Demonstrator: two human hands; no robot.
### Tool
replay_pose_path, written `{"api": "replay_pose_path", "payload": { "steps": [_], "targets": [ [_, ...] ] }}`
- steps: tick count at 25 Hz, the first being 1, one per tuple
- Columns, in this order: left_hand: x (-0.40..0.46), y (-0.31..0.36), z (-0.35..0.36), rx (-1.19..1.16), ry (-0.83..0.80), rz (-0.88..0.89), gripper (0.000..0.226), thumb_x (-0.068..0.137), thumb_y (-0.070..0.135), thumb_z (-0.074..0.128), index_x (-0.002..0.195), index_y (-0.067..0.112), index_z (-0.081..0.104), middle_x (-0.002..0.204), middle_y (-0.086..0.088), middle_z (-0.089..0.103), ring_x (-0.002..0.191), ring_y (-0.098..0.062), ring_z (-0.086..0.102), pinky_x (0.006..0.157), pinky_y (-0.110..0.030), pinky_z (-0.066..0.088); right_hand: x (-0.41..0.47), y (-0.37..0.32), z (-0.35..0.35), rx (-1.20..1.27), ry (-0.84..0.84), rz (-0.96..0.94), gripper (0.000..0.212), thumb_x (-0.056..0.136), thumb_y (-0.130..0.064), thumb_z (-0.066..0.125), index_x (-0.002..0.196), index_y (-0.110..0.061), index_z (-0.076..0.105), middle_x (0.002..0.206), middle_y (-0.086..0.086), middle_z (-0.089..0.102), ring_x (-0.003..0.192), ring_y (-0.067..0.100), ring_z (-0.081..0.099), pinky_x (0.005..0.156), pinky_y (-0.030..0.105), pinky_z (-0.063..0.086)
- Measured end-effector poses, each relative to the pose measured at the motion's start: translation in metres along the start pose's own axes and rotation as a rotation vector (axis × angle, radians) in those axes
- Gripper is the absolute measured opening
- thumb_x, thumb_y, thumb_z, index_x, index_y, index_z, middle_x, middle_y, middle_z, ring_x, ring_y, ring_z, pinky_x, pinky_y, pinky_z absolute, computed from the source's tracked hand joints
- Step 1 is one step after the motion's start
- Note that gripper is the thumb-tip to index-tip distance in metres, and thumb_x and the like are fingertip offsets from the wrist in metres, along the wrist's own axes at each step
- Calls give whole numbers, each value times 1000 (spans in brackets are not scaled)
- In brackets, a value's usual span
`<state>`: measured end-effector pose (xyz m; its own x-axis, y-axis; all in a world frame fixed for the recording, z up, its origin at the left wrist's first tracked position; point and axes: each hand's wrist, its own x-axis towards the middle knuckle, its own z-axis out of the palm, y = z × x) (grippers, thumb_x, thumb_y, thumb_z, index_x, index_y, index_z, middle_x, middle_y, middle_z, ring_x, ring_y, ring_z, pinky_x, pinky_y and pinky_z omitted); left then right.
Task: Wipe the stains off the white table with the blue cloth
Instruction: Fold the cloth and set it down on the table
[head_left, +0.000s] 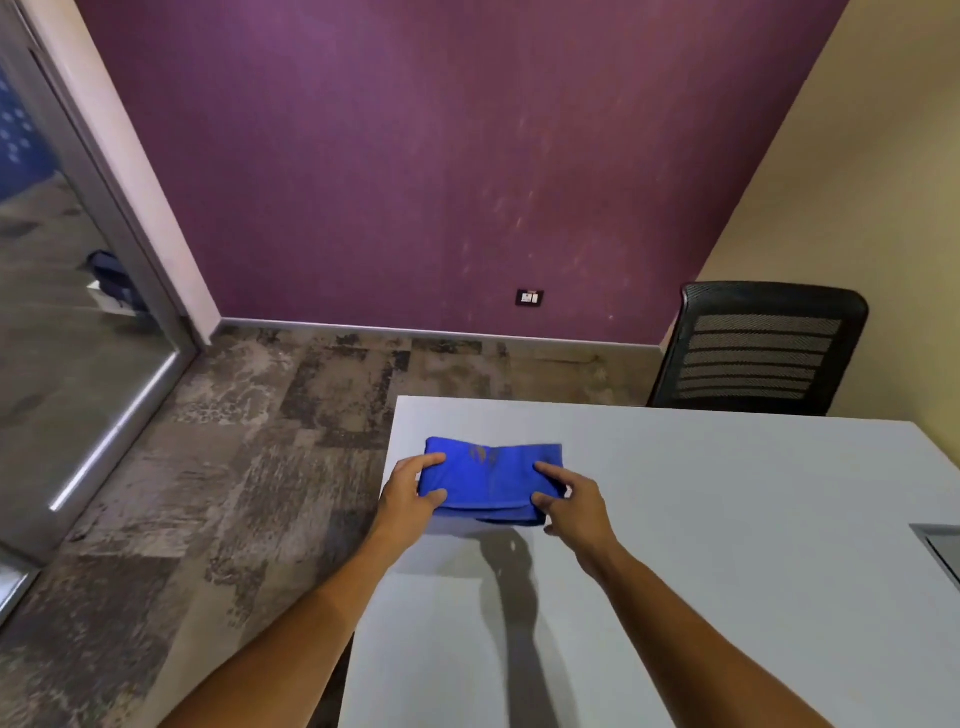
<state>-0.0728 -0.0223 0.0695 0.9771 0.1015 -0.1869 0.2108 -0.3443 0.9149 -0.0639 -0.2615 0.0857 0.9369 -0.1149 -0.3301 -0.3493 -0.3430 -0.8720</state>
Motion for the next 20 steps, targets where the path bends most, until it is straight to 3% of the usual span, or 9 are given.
{"api": "replay_pose_path", "payload": {
  "steps": [4, 8, 17, 20],
  "targets": [
    [65, -1, -2, 27, 45, 54, 48, 89, -8, 64, 136, 3, 57, 141, -16, 44, 126, -35, 52, 108, -49, 43, 59, -27, 20, -23, 46, -45, 49, 94, 1, 66, 139, -17, 63, 139, 8, 59, 100, 25, 67, 60, 25, 57],
    [120, 4, -3, 8, 98, 93, 50, 90, -5, 65, 138, 6, 56, 143, -16, 43, 129, -31, 49, 109, -46, 43, 108, -50, 32, -11, 102, -116, 49, 94, 2, 66, 140, -14, 62, 139, 6, 59, 115, 30, 65, 90, 45, 62],
    [175, -44, 12, 56, 86, -29, 54, 90, -3, 64, 142, 8, 52, 148, -14, 41, 134, -29, 46, 112, -35, 38, 173, -24, 69, -127, 102, -41, 51, 93, 3, 65, 142, -12, 60, 144, 9, 58, 125, 30, 61, 103, 48, 54],
    [174, -72, 21, 204, -27, -118, 65, 91, 5, 67, 150, 12, 41, 163, -11, 21, 149, -30, 26, 114, -34, 30, 177, -3, 75, -291, -3, 45, 58, 95, 1, 63, 150, -14, 51, 153, 9, 49, 136, 30, 52, 111, 44, 48]
  ]
}}
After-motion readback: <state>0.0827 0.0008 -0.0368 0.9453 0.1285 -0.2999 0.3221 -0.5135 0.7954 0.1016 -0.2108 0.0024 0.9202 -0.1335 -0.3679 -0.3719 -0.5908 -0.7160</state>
